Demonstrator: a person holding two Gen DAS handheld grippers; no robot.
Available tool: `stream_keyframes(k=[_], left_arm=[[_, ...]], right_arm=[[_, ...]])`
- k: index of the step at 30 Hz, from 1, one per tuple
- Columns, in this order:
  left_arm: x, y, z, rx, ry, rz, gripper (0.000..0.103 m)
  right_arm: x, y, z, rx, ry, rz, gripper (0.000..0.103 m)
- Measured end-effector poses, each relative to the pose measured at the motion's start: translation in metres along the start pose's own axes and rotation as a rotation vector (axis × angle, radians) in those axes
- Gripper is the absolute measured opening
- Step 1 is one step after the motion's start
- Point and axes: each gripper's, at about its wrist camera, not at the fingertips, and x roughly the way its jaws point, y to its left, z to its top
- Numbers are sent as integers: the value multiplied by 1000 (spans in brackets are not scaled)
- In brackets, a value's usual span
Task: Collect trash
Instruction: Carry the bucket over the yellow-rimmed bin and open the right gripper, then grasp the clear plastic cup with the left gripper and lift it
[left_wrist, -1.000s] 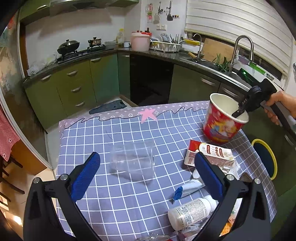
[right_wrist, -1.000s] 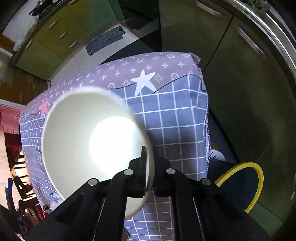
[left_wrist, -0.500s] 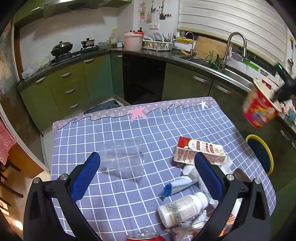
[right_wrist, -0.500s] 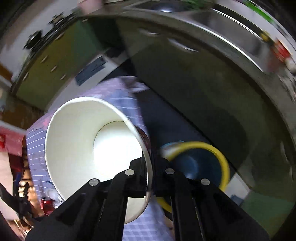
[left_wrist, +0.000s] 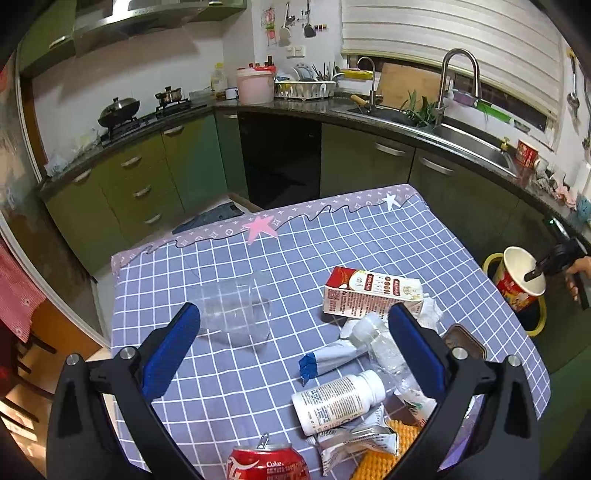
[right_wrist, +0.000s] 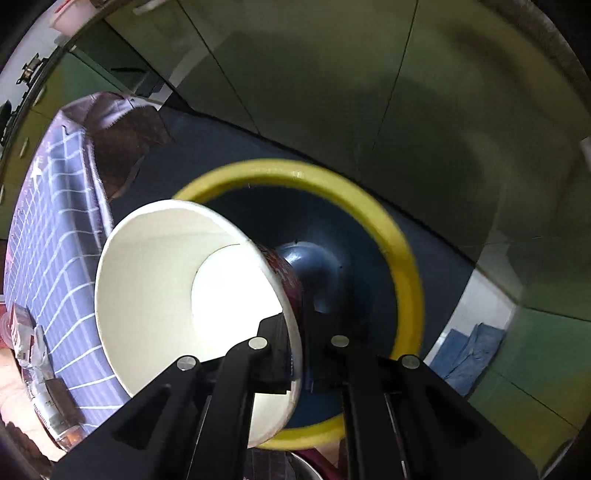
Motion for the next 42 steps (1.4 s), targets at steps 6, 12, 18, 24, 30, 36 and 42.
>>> stream_keyframes(k=[6, 12, 18, 24, 30, 36, 42], left_arm=[[-7, -7, 3, 10, 2, 18, 97], [-4, -9, 3, 13, 17, 25, 97], [11, 6, 9, -11, 71, 71, 97], [43, 33, 19, -64, 146, 142, 97], [96, 61, 21, -127, 288, 159, 97], [127, 76, 26, -99, 327, 174, 97], [151, 87, 17, -135, 419, 86, 97]], right_arm=[[28, 11, 5, -18, 13, -6, 42], [-7, 20, -9, -52, -67, 82, 43], [-46, 36, -39, -130, -113, 181, 43], [-54, 46, -48, -171, -124, 176, 43], [-48, 50, -57, -190, -112, 175, 43], [-44, 49, -55, -199, -92, 174, 43], [-38, 55, -53, -209, -78, 175, 43]])
